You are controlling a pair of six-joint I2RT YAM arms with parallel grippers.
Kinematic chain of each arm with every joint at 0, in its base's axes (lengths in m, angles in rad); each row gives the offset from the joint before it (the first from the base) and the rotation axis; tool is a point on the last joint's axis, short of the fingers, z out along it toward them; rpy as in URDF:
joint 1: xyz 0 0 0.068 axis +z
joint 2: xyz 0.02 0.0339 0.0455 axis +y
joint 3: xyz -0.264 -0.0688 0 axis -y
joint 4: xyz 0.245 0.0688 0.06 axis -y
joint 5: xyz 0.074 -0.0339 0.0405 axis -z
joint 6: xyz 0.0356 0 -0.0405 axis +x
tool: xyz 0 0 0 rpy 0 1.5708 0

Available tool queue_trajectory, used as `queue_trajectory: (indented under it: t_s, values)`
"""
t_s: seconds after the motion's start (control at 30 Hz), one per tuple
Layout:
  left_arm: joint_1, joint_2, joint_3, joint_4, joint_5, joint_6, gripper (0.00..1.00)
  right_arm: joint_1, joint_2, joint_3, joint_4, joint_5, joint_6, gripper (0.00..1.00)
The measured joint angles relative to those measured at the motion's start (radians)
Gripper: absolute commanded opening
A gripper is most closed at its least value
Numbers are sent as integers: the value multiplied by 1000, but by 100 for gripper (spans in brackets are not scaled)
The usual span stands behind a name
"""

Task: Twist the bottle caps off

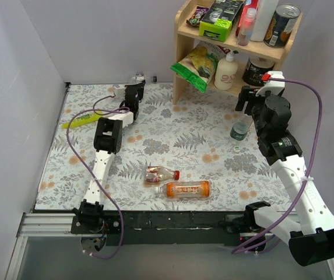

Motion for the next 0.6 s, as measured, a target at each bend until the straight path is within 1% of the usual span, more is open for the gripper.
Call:
queue_trajectory:
  t_s: [0.13, 0.27, 0.37, 0.6]
  values:
    - [0, 0, -9, 16, 10, 1, 0, 0, 0, -2, 0, 5, 0, 80]
    - [0, -4, -45, 73, 12, -3, 0, 0, -2, -3, 0, 9, -3, 80]
    - [-1, -34, -121, 130, 12, -8, 0, 0, -3, -3, 0, 9, -3, 80]
    - [-9, -163, -395, 265, 9, -14, 0, 0, -6, -3, 0, 9, -3, 80]
